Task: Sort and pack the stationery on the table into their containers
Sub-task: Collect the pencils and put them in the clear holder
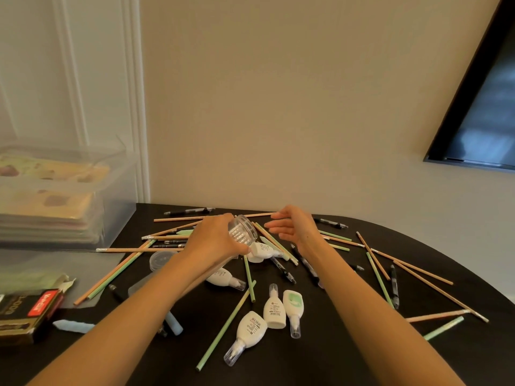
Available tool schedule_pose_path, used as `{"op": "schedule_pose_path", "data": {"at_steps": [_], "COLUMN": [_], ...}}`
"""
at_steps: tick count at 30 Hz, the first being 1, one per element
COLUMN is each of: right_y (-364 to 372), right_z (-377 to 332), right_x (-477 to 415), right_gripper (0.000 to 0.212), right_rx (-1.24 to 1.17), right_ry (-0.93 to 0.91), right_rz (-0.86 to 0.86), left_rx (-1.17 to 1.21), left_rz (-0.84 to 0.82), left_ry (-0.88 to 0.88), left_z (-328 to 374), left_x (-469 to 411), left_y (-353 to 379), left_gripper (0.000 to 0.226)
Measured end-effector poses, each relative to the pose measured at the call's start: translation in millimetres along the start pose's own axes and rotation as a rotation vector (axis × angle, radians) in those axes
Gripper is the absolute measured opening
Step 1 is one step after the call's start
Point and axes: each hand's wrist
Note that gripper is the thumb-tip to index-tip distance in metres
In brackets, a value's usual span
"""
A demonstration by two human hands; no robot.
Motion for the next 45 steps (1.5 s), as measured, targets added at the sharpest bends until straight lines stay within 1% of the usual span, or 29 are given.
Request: {"op": "schedule_pose_path", "data": {"at_steps": [2,4,7,10,15,17,18,19,21,22,25,27,29,31,33,36,40,42,45], "right_y": [-9,-18,-27,-28,-23,-21,-21,-21,-24,-24,-16,-4,9,19,25,30,35,35,34], "right_z": [9,25,51,63,68,68,68,67,65,63,54,49,46,45,46,53,58,58,52], "right_x": [-13,-30,-57,-75,-103,-109,-112,-114,-117,-119,-120,-124,-129,-135,-143,-151,-153,-154,-149], "right_gripper": [0.017,0.018,0.024,0.025,0.02,0.019,0.015,0.011,0.02,0.02,0.014,0.019,0.025,0.026,0.025,0.018,0.032,0.03,0.022], "right_rx": [0.111,0.275,0.574,0.853,1.093,1.158,1.177,1.187,1.152,1.127,1.102,1.078,1.059,1.053,1.042,1.026,1.003,0.914,0.677], "right_ry": [0.055,0.091,0.058,0.013,0.086,0.11,0.116,0.119,0.118,0.103,0.001,-0.075,-0.093,-0.091,-0.074,0.01,0.099,0.096,0.041], "right_rz": [0.076,0.11,0.125,0.104,0.044,0.03,0.027,0.022,0.021,0.026,0.058,0.028,-0.043,-0.08,-0.079,-0.076,-0.053,-0.024,0.037], "left_rx": [-0.015,-0.029,-0.064,-0.093,-0.114,-0.113,-0.107,-0.1,-0.084,-0.081,-0.086,-0.08,-0.068,-0.059,-0.055,-0.064,-0.085,-0.101,-0.092], "left_rz": [0.007,0.02,0.042,0.043,0.021,0.027,0.03,0.033,0.033,0.034,0.033,0.029,0.021,0.017,0.018,0.024,0.02,0.015,0.012], "left_ry": [-0.026,-0.048,-0.074,-0.101,-0.132,-0.139,-0.141,-0.14,-0.137,-0.138,-0.148,-0.158,-0.161,-0.158,-0.156,-0.148,-0.145,-0.139,-0.134], "left_z": [-2,-4,-8,-10,-16,-18,-19,-20,-21,-22,-24,-26,-26,-28,-31,-33,-35,-37,-38], "left_x": [-9,-19,-37,-51,-69,-74,-76,-77,-80,-82,-84,-87,-89,-90,-90,-90,-88,-87,-84], "left_y": [0,0,0,2,6,5,5,5,5,4,1,1,1,2,1,0,-2,-2,-3], "left_gripper": [0.068,0.067,0.066,0.065,0.066,0.066,0.066,0.067,0.067,0.067,0.069,0.069,0.068,0.067,0.067,0.065,0.067,0.068,0.068]}}
Point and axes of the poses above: each hand's wrist, its own x-axis away from the middle knuckle, its own y-axis out of the palm, z = x × y, and after that the axes turned 8 degrees about -z, right-handed
